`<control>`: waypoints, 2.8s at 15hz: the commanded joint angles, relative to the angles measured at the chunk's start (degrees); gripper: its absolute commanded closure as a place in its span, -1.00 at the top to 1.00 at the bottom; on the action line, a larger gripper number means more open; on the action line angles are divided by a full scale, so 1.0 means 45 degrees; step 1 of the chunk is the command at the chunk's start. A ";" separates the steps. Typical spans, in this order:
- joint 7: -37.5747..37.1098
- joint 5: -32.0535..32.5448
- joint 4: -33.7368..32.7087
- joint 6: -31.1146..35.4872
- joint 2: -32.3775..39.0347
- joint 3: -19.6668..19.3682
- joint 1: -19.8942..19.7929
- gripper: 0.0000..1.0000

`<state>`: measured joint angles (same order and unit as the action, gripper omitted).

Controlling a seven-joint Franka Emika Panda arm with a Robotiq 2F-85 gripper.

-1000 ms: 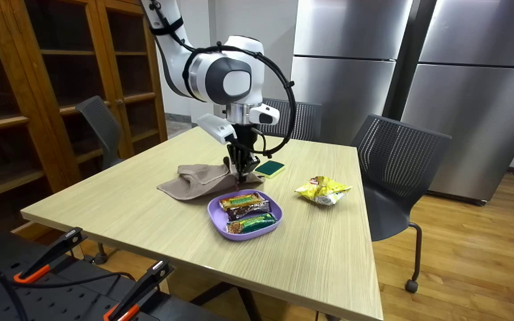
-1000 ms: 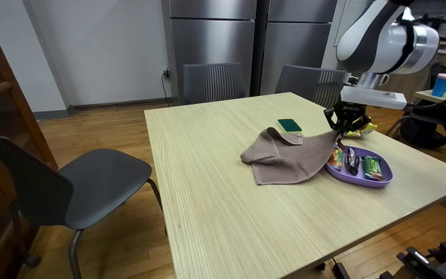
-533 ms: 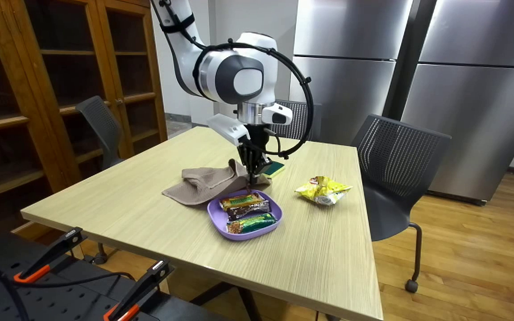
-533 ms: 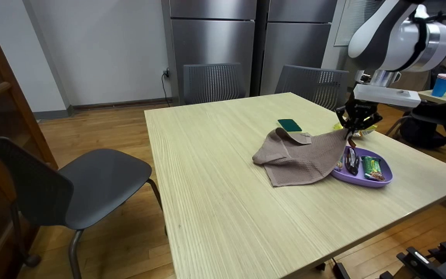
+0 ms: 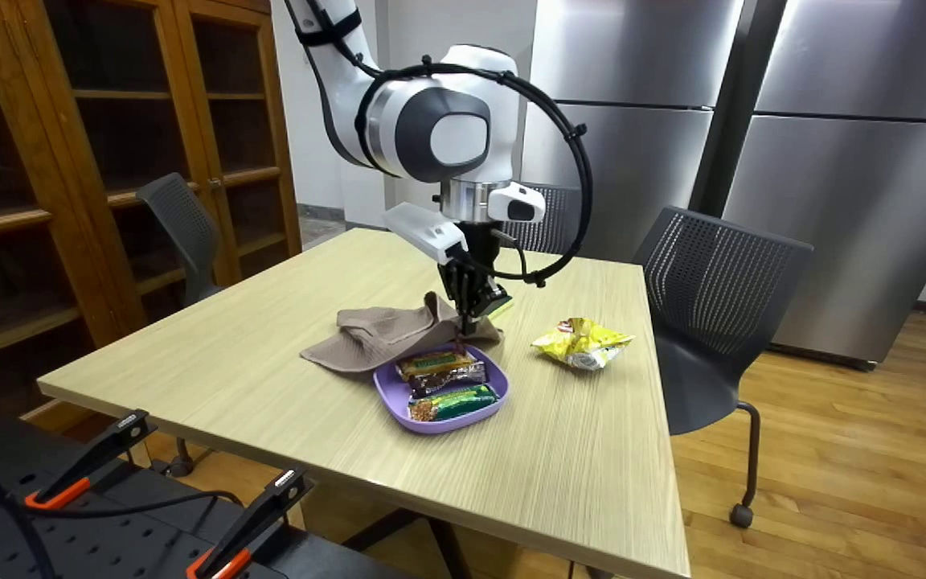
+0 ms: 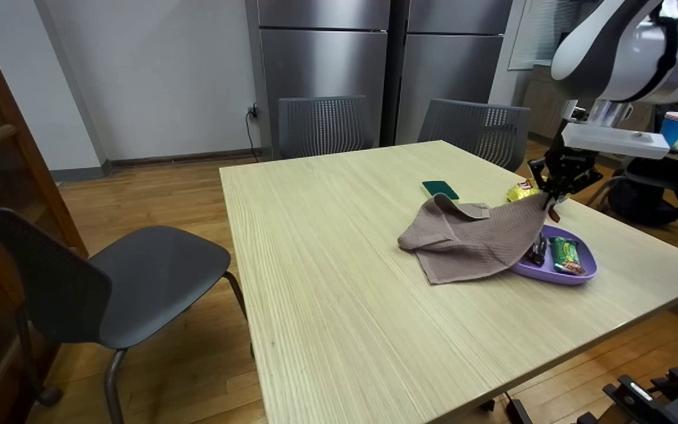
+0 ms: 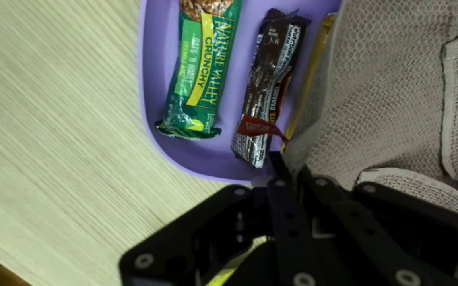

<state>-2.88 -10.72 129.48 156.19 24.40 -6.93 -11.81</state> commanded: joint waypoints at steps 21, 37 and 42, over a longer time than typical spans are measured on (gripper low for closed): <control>0.0825 0.2044 0.2966 0.0163 -0.1919 -0.1829 -0.0289 -0.97; 0.0487 0.2599 0.2739 0.0223 -0.1607 -0.1855 0.0003 0.97; 0.0962 0.1915 0.2294 0.0151 -0.1577 -0.1291 -0.0263 1.00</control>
<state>1.00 -0.58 141.08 157.30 17.87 -14.58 -12.17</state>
